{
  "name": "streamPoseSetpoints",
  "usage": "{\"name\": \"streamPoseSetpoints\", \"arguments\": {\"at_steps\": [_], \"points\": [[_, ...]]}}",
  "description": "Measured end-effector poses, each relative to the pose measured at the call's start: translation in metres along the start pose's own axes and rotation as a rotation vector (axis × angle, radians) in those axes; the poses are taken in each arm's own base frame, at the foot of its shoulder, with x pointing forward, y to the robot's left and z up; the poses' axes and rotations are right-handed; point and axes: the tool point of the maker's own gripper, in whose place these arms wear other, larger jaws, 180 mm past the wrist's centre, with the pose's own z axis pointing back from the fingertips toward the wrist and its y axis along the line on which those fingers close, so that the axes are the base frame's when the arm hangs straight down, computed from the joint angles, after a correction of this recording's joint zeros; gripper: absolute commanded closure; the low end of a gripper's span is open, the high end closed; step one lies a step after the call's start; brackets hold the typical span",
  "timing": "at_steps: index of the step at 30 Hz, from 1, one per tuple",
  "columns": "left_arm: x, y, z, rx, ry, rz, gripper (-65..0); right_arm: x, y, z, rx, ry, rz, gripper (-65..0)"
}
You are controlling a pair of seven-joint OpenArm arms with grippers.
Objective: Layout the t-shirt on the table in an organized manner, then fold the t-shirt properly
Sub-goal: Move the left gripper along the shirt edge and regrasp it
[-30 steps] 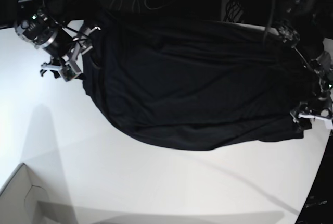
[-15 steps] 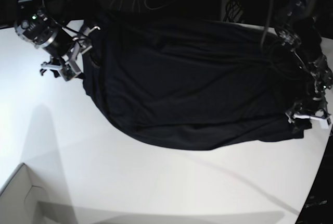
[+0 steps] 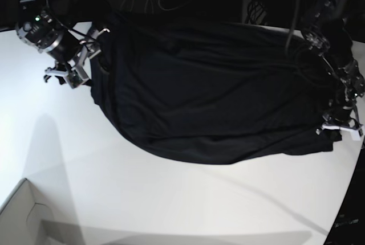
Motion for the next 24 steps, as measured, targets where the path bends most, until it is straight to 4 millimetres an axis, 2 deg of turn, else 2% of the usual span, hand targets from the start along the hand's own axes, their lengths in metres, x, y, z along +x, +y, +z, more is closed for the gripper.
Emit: {"name": "streamPoseSetpoints", "arguments": {"at_steps": [4, 6, 9, 12, 13, 15, 18, 21, 24], "points": [[0.003, 0.002, 0.001, 0.004, -0.007, 0.004, -1.5, -0.001, 0.001, 0.0, 0.001, 0.003, -0.001, -33.0], [0.005, 0.005, 0.002, 0.008, -0.008, 0.001, -6.0, -0.001, 0.001, 0.0, 0.001, 0.003, -0.001, -33.0], [0.016, 0.016, 0.005, 0.038, -0.02, -0.023, -18.1, -0.001, 0.001, 0.0, 0.001, 0.004, -0.001, -33.0], [0.035, 0.038, 0.01, 0.155, -0.073, -0.017, -33.5, -0.002, 0.001, 0.0, 0.002, 0.005, -0.002, -33.0], [0.038, 0.046, 0.012, 0.195, -0.081, -0.012, -36.8, -0.002, 0.001, 0.001, 0.003, 0.006, -0.002, -33.0], [0.036, 0.058, 0.014, 0.264, -0.078, 0.007, -38.6, -0.002, 0.001, 0.001, 0.002, 0.005, -0.002, -33.0], [0.031, 0.06, 0.015, 0.277, -0.063, 0.011, -38.5, -0.002, 0.001, 0.001, 0.002, 0.005, -0.002, -33.0], [0.027, 0.045, 0.008, 0.245, -0.032, -0.075, -38.7, -0.002, 0.001, 0.0, 0.002, 0.004, -0.003, -33.0], [0.027, 0.019, -0.003, 0.185, -0.042, -0.157, -38.6, -0.002, 0.001, 0.0, 0.002, 0.005, -0.002, -32.9]]}}
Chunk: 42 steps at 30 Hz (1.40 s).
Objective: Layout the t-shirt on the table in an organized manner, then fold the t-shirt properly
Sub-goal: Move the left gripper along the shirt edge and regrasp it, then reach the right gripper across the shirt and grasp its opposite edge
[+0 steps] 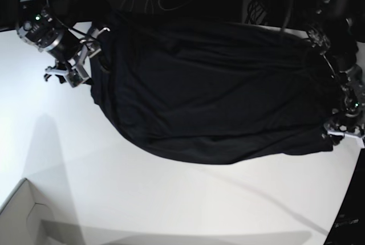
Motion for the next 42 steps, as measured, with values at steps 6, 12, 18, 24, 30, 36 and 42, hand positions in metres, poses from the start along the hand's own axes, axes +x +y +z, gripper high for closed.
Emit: {"name": "streamPoseSetpoints", "arguments": {"at_steps": [6, 12, 18, 24, 30, 36, 42], "points": [[-0.007, -0.008, -0.002, 0.014, -0.002, -0.01, -38.8, -0.001, 0.0, 0.0, 0.0, 0.002, -0.001, -32.9], [-0.032, 0.006, -0.003, 0.066, 0.051, 0.016, -38.9, -0.001, 0.0, 0.001, -0.001, 0.002, -0.002, -32.9], [-0.031, 0.004, -0.003, 0.063, 0.055, 0.016, -38.6, -0.001, 0.0, 0.001, -0.001, 0.002, -0.002, -32.9], [-0.03, 0.003, -0.004, 0.062, 0.055, 0.017, -38.3, -0.001, 0.0, 0.0, -0.001, 0.005, -0.003, -32.9], [-0.025, 0.0, -0.006, 0.057, 0.049, 0.022, -27.6, -0.001, 0.0, 0.0, -0.001, 0.004, -0.003, -32.9], [-0.025, 0.0, -0.006, 0.057, 0.05, 0.022, -23.9, -0.012, 0.0, -0.003, 0.003, 0.03, -0.023, -32.8], [-0.023, -0.001, -0.006, 0.056, 0.044, 0.022, -15.0, -0.013, 0.0, -0.003, 0.003, 0.032, -0.024, -32.7]]}}
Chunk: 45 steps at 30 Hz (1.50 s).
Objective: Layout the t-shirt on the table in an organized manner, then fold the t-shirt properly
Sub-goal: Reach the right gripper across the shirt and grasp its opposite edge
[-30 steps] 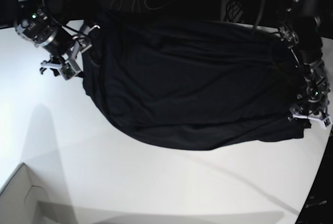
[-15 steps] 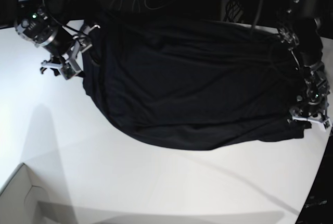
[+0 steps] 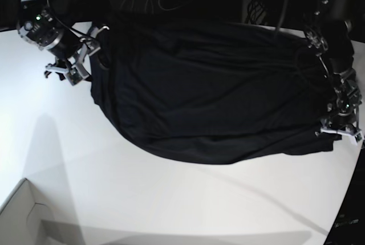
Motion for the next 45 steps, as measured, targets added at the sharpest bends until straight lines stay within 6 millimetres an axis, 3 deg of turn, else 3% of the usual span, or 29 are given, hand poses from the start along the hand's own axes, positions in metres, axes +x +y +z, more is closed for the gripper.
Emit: {"name": "streamPoseSetpoints", "arguments": {"at_steps": [2, 3, 6, 17, 22, 25, 28, 31, 35, 42, 45], "points": [[0.008, -0.001, 0.002, 0.0, -0.021, -0.006, -2.8, 0.0, 0.0, 0.0, 0.0, -0.001, 0.0, -32.7], [0.015, -0.001, 0.002, 0.0, -0.041, -0.007, 0.0, 0.001, 0.0, 0.0, -0.001, -0.002, 0.001, -32.8], [0.028, -0.002, 0.003, 0.0, -0.07, -0.014, -1.2, 0.002, -0.001, -0.001, -0.001, -0.007, 0.002, -32.8], [0.022, 0.003, 0.006, 0.004, -0.062, -0.025, 0.0, 0.004, -0.002, -0.001, -0.003, -0.012, 0.004, -33.0], [0.031, -0.003, 0.014, -0.003, -0.114, -0.044, 0.0, 0.032, -0.02, -0.011, -0.034, -0.08, 0.017, -38.0], [0.033, -0.009, 0.019, -0.017, -0.138, -0.051, 0.0, 0.043, -0.033, -0.026, -0.049, -0.102, -0.014, -42.7], [0.036, -0.011, 0.02, -0.017, -0.149, -0.049, 0.0, 0.063, -0.045, -0.046, -0.042, -0.126, -0.007, -42.8], [0.034, -0.013, 0.02, -0.02, -0.146, -0.049, 0.0, 0.093, -0.041, -0.073, 0.021, -0.161, 0.024, -42.8], [0.035, -0.014, 0.02, -0.022, -0.146, -0.051, 0.0, 0.113, -0.046, -0.108, 0.059, -0.149, 0.008, -42.8], [0.042, -0.02, 0.017, -0.028, -0.145, -0.046, 0.0, 0.134, -0.074, -0.169, 0.091, -0.084, -0.152, -42.8], [0.04, -0.023, 0.015, -0.032, -0.087, -0.04, 0.0, 0.145, -0.074, -0.186, 0.118, -0.058, -0.203, -42.7]]}}
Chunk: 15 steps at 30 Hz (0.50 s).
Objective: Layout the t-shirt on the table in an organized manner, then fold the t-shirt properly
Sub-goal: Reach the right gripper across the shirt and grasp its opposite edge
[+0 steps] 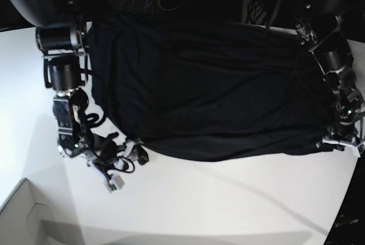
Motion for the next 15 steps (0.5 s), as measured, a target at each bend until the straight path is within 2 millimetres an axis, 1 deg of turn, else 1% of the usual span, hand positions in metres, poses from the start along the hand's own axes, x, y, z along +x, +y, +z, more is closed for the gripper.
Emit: {"name": "streamPoseSetpoints", "arguments": {"at_steps": [3, 5, 8, 12, 15], "points": [[0.006, -0.004, -0.001, -0.006, -0.007, 0.007, 0.0, 0.008, 0.008, -0.011, 0.025, -0.001, -0.033, -42.7], [0.008, -0.004, -0.002, -0.006, -0.009, 0.006, 0.0, 0.002, 0.015, -0.017, 0.041, 0.007, -0.049, -42.5], [0.005, -0.004, -0.001, -0.004, -0.002, 0.005, 0.0, -0.007, 0.023, -0.02, 0.054, -0.033, -0.073, -39.4], [0.005, -0.004, -0.001, -0.005, -0.002, 0.005, 0.0, -0.021, 0.026, -0.021, 0.055, -0.062, -0.097, -35.0], [0.005, -0.004, -0.001, -0.005, -0.001, 0.005, 0.0, -0.026, 0.027, -0.022, 0.057, -0.062, -0.108, -34.2]]}}
